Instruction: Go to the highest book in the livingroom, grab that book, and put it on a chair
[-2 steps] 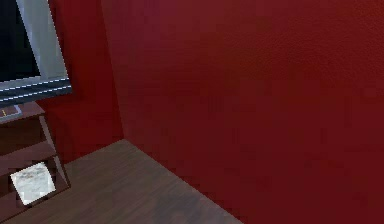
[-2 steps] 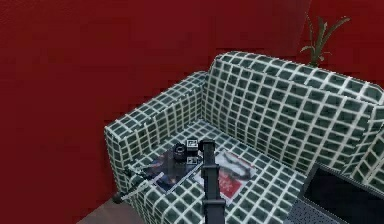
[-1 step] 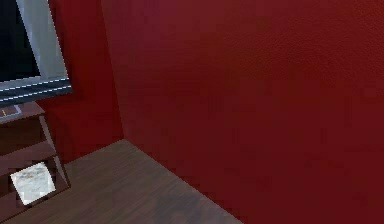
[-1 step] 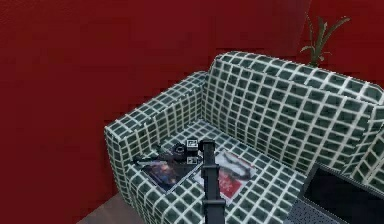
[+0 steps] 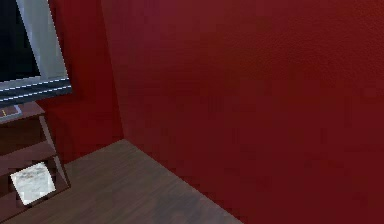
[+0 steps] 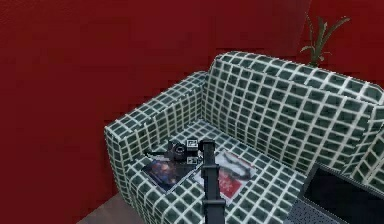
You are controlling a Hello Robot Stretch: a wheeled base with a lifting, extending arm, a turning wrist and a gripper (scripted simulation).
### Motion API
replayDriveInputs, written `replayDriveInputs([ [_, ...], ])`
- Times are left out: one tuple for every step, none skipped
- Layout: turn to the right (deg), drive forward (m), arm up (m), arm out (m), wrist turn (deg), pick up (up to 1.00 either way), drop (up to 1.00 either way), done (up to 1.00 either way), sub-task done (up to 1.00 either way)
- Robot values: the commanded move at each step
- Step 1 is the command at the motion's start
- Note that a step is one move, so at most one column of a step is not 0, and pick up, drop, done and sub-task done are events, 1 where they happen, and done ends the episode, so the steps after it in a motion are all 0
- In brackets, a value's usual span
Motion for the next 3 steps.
replayDriveInputs([
  [0.0,0.0,-0.3,0.0,0.0,0.0,0.0,0.0,0.0],
  [0.0,0.0,0.0,0.0,0.0,1.0,0.0,0.0,0.0],
  [0.0,0.0,0.1,0.0,0.0,0.0,0.0,0.0,0.0],
])
